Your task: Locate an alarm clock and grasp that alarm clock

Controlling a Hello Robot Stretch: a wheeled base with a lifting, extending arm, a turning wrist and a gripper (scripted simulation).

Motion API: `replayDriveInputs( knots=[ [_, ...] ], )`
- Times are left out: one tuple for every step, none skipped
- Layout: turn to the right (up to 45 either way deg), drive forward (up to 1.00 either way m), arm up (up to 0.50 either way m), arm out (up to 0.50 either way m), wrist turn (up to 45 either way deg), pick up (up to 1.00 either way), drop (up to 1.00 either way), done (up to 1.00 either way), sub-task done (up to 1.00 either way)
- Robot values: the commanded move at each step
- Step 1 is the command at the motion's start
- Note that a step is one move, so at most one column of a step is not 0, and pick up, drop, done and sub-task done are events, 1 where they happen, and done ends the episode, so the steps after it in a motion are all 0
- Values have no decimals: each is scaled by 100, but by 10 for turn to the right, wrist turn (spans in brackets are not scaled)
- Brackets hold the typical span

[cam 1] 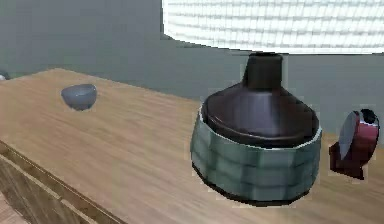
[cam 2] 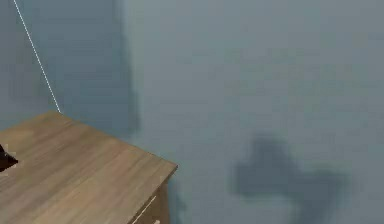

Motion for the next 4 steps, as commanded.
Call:
replayDriveInputs(
  knots=[
    [-420, 0, 0, 0, 0, 0, 0, 0, 0],
    [0, 0, 50, 0, 0, 0, 0, 0, 0],
    [0, 0, 38, 0, 0, 0, 0, 0, 0],
    [0, 0, 0, 38, 0, 0, 0, 0, 0]
  ],
)
